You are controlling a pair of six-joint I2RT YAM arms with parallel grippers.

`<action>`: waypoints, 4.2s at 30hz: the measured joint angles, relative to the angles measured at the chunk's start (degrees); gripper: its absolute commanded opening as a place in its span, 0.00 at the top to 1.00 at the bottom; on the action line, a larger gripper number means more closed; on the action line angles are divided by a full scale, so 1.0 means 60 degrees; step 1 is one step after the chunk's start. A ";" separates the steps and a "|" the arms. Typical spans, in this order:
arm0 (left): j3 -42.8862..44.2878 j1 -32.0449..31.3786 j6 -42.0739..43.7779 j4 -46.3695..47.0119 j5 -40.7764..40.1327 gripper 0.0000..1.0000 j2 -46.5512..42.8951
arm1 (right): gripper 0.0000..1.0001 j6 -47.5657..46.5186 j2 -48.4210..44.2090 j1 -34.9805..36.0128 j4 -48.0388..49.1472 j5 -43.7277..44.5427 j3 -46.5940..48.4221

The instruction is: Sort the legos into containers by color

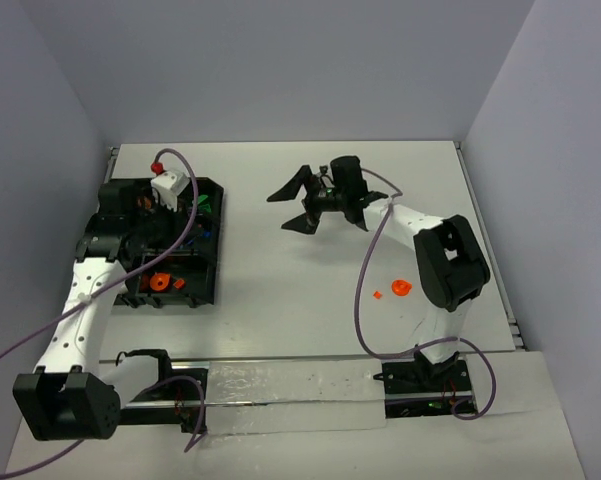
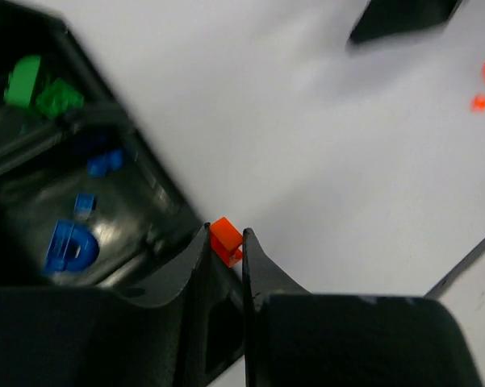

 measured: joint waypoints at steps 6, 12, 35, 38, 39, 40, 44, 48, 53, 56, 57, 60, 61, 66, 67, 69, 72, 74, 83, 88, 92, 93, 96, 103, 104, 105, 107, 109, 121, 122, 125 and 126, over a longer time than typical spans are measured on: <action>-0.0133 0.1234 0.2884 -0.2892 -0.0432 0.93 -0.0257 | 0.00 -0.3046 -0.0621 -0.0723 -0.1697 0.0454 0.0742; -0.0554 0.1479 0.3920 -0.3673 -0.1204 0.68 -0.0127 | 0.00 -0.5663 -0.1491 -0.0791 -0.3099 0.0856 0.0926; -0.0101 0.1391 0.4188 -0.3069 -0.1026 0.46 0.0547 | 0.31 -1.3012 -0.4015 -0.1436 -0.6984 0.4461 -0.0091; -0.0008 0.0904 0.4013 -0.2669 -0.0898 0.46 0.0672 | 0.43 -1.4301 -0.4671 -0.2248 -0.7547 0.4982 -0.1379; -0.0008 0.0634 0.3944 -0.2581 -0.0879 0.46 0.0711 | 0.48 -1.4750 -0.4803 -0.2556 -0.7783 0.5213 -0.1765; -0.0008 0.0380 0.3893 -0.2504 -0.0854 0.46 0.0736 | 0.49 -1.5161 -0.4892 -0.2841 -0.7988 0.5446 -0.2137; -0.0008 -0.0404 0.3584 -0.2205 -0.0825 0.47 0.0769 | 0.49 -1.6445 -0.4913 -0.3432 -0.8595 0.6128 -0.3152; -0.0008 -0.0705 0.3257 -0.1949 -0.0799 0.47 0.0774 | 0.49 -1.7115 -0.4833 -0.3601 -0.8913 0.6458 -0.3477; -0.0008 -0.0819 0.2938 -0.1702 -0.0799 0.47 0.0770 | 0.58 -1.7333 -0.4441 -0.3740 -0.8903 0.6568 -0.3482; -0.0015 -0.0839 0.2873 -0.1595 -0.0806 0.46 0.0759 | 0.57 -1.7294 -0.4187 -0.3782 -0.8911 0.6530 -0.3482; -0.0026 -0.0840 0.2869 -0.1570 -0.0806 0.46 0.0745 | 0.55 -1.7290 -0.4118 -0.3792 -0.8914 0.6480 -0.3482; -0.0084 -0.0840 0.2862 -0.1531 -0.0806 0.46 0.0699 | 0.55 -1.7337 -0.4068 -0.3806 -0.8925 0.6317 -0.3482; -0.0101 -0.0840 0.2862 -0.1525 -0.0806 0.46 0.0694 | 0.55 -1.7370 -0.4068 -0.3807 -0.8928 0.6273 -0.3482; -0.0117 -0.0840 0.2862 -0.1518 -0.0803 0.45 0.0694 | 0.55 -1.7626 -0.4007 -0.3815 -0.8929 0.6113 -0.3482; -0.0117 -0.0840 0.2862 -0.1519 -0.0804 0.45 0.0695 | 0.55 -1.7689 -0.3948 -0.3815 -0.8929 0.6096 -0.3482; -0.0117 -0.0840 0.2862 -0.1518 -0.0803 0.45 0.0697 | 0.55 -1.7815 -0.3791 -0.3815 -0.8928 0.6073 -0.3482; -0.0117 -0.0840 0.2858 -0.1518 -0.0806 0.45 0.0697 | 0.55 -1.8030 -0.3495 -0.3815 -0.8925 0.6048 -0.3482; -0.0117 -0.0840 0.2852 -0.1514 -0.0806 0.45 0.0697 | 0.55 -1.8161 -0.3367 -0.3815 -0.8925 0.6045 -0.3482; -0.0117 -0.0840 0.2794 -0.1514 -0.0810 0.45 0.0697 | 0.61 -1.8695 -0.2840 -0.3818 -0.8907 0.5993 -0.3239; -0.0117 -0.0840 0.2774 -0.1514 -0.0814 0.45 0.0697 | 0.69 -1.8908 -0.2632 -0.3822 -0.8947 0.5899 -0.3059; -0.0117 -0.0840 0.2762 -0.1514 -0.0816 0.45 0.0697 | 0.81 -1.9043 -0.2531 -0.3836 -0.8980 0.5820 -0.2930; -0.0119 -0.0840 0.2757 -0.1514 -0.0816 0.45 0.0697 | 0.84 -1.9082 -0.2524 -0.3838 -0.8997 0.5796 -0.2914; -0.0151 -0.0840 0.2685 -0.1452 -0.0814 0.46 0.0697 | 0.95 -1.9137 -0.2520 -0.3840 -0.9127 0.5659 -0.2838; -0.0219 -0.0840 0.2254 -0.1055 -0.0771 0.44 0.0697 | 1.00 -1.9110 -0.2509 -0.3852 -0.9823 0.5080 -0.1935; -0.0219 -0.0840 0.2180 -0.0990 -0.0748 0.43 0.0700 | 1.00 -1.9091 -0.2509 -0.3855 -0.9915 0.4947 -0.1737; -0.0218 -0.0840 0.2082 -0.0933 -0.0709 0.42 0.0709 | 1.00 -1.9064 -0.2509 -0.3855 -1.0000 0.4797 -0.1544; -0.0211 -0.0840 0.1860 -0.0832 -0.0596 0.41 0.0760 | 1.00 -1.9002 -0.2511 -0.3855 -1.0138 0.4525 -0.1170; -0.0167 -0.0840 0.1590 -0.0765 -0.0380 0.40 0.0874 | 1.00 -1.8869 -0.2516 -0.3853 -1.0252 0.4181 -0.0817; -0.0284 -0.0840 -0.2886 0.2054 0.2743 0.38 0.1873 | 1.00 -1.6534 -0.2667 -0.1345 -0.8768 0.2102 0.0111; -0.0440 -0.0840 -0.3347 0.2477 0.2955 0.37 0.1914 | 1.00 -1.6224 -0.2669 -0.1015 -0.8479 0.1999 0.0165; -0.0683 -0.0870 -0.4707 0.3540 0.3381 0.37 0.2239 | 1.00 -1.5323 -0.2669 -0.0130 -0.7652 0.1721 0.0377; -0.0701 -0.0889 -0.5096 0.3869 0.3453 0.37 0.2365 | 1.00 -1.5057 -0.2669 0.0107 -0.7392 0.1632 0.0466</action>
